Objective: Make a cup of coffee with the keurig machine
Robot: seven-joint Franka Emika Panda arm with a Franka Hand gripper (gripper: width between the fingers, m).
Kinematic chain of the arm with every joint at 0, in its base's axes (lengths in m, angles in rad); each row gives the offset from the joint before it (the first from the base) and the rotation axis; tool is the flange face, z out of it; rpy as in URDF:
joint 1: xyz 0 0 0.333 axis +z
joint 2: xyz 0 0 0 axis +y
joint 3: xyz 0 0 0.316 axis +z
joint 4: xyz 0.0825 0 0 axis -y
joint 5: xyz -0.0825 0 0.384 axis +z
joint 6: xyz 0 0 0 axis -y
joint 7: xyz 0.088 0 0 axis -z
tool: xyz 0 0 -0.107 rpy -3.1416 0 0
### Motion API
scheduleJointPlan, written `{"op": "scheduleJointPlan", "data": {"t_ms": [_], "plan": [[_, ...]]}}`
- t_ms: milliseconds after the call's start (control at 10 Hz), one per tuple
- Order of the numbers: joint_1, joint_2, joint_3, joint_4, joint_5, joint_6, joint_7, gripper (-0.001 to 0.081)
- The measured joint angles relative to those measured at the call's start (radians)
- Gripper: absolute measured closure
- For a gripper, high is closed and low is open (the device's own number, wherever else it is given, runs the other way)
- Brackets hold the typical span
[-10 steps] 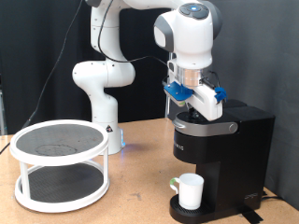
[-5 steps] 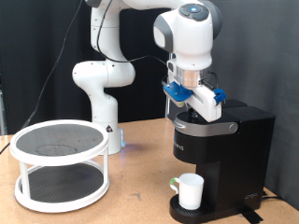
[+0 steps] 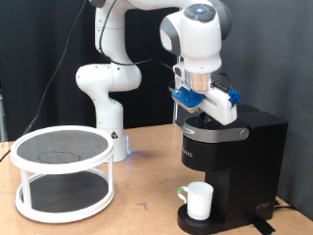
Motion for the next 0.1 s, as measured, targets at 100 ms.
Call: {"op": "scheduleJointPlan", "data": {"t_ms": [100], "plan": [[0.0,-0.017,0.0,-0.009,0.003,0.003,-0.015,0.0806]]}}
